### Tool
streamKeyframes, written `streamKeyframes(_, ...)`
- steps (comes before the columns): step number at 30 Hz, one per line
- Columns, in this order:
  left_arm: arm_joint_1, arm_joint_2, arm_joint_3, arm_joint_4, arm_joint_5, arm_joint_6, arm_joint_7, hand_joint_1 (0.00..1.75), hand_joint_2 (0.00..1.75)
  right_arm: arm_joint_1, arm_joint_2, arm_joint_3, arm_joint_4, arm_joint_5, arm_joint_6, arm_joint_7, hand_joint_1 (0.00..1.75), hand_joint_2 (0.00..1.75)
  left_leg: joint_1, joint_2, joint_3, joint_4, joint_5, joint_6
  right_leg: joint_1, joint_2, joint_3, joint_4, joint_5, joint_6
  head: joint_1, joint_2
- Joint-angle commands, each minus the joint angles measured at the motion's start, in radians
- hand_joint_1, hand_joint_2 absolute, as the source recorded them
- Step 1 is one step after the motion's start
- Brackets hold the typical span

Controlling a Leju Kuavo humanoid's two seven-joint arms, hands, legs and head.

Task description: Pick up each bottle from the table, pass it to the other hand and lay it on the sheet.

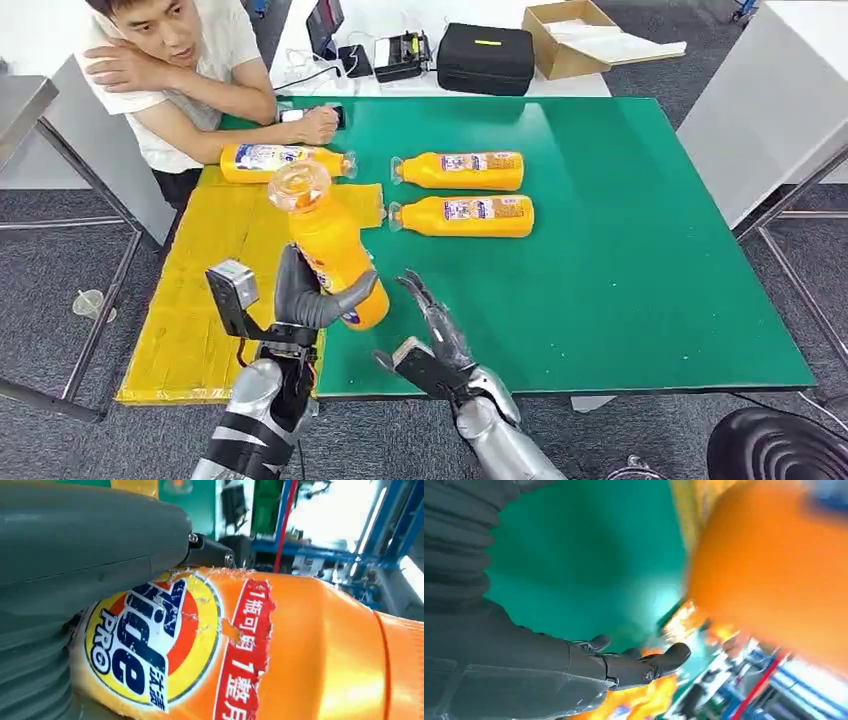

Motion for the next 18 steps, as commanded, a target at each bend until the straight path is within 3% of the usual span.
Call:
streamKeyframes(1,0.084,0.01,0.138,-0.141,-0.017,-0.06,0.074,1.75,1.75,0.072,-0.054,-0.356,-0.159,0.058,-0.197,0.044,0.0,0.0,0.0,0.0,0.002,-0.001,0.0,0.0,0.0,-0.001,0.002,-0.001,-0.001,-0.002,0.0,0.0)
streamKeyframes(3,0.113,0.011,0.16,-0.163,0.064,-0.113,0.089,1.75,1.75,0.076,-0.067,-0.434,-0.179,0.049,-0.167,0.022,0.0,0.0,-0.001,0.0,0.003,-0.001,-0.001,0.001,0.0,-0.001,0.003,-0.001,-0.001,-0.002,0.0,0.0)
streamKeyframes(5,0.119,0.03,0.153,-0.184,-0.023,-0.051,0.065,1.75,1.75,0.082,-0.069,-0.499,-0.189,0.067,-0.189,0.007,0.0,0.0,-0.001,0.001,0.005,-0.001,-0.002,0.001,0.0,-0.001,0.005,-0.001,-0.002,-0.003,0.0,0.0)
streamKeyframes(9,0.096,0.091,0.107,-0.224,-0.637,0.232,0.106,1.75,1.75,0.11,-0.045,-0.614,-0.278,0.152,-0.318,-0.009,0.0,0.0,-0.001,0.0,0.002,0.0,-0.001,0.0,0.0,-0.001,0.003,0.0,-0.001,-0.003,0.0,0.0)
streamKeyframes(11,0.094,0.09,0.112,-0.231,-0.74,0.25,0.129,1.75,1.75,0.112,-0.043,-0.623,-0.305,0.186,-0.324,0.006,0.0,0.0,-0.001,-0.001,0.003,0.001,-0.002,0.0,0.0,-0.002,0.004,0.001,-0.002,-0.004,0.0,0.0)
streamKeyframes(12,0.086,0.118,0.083,-0.22,-0.926,0.277,0.183,1.75,1.75,0.113,-0.046,-0.62,-0.318,0.227,-0.34,0.02,0.0,0.0,-0.001,-0.002,0.001,0.0,-0.001,0.0,0.0,-0.002,0.002,0.001,-0.001,-0.003,0.0,0.0)
streamKeyframes(13,0.06,0.152,0.052,-0.149,-1.166,0.269,0.277,1.75,1.75,0.097,-0.05,-0.62,-0.319,0.285,-0.38,0.031,0.0,0.0,-0.001,-0.002,0.002,0.0,-0.001,0.0,0.0,-0.002,0.002,0.0,-0.001,-0.003,0.0,0.0)
streamKeyframes(18,-0.112,0.17,0.075,0.253,-1.291,0.289,0.284,1.75,1.75,0.013,-0.076,-0.542,-0.218,0.378,-0.402,0.057,0.0,0.0,0.0,0.001,0.006,-0.001,-0.001,0.0,0.001,0.0,0.005,-0.001,-0.001,-0.005,0.0,0.0)
